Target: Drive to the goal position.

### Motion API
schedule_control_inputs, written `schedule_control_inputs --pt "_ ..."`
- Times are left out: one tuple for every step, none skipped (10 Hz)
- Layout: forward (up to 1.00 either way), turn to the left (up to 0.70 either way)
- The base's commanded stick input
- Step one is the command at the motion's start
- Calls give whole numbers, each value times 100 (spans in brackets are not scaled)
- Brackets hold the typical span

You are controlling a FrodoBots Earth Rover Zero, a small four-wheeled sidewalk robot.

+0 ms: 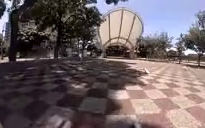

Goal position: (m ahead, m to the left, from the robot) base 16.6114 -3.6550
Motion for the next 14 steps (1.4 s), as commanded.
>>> schedule_control_inputs --pt "70 0" --pt "70 0" --pt "70 0" --pt "70 0" --pt "70 0" --pt "70 0" --pt "70 0" --pt "70 0" --pt "70 0" --pt "70 0" --pt "70 0" --pt "70 0" --pt "70 0" --pt "70 0"
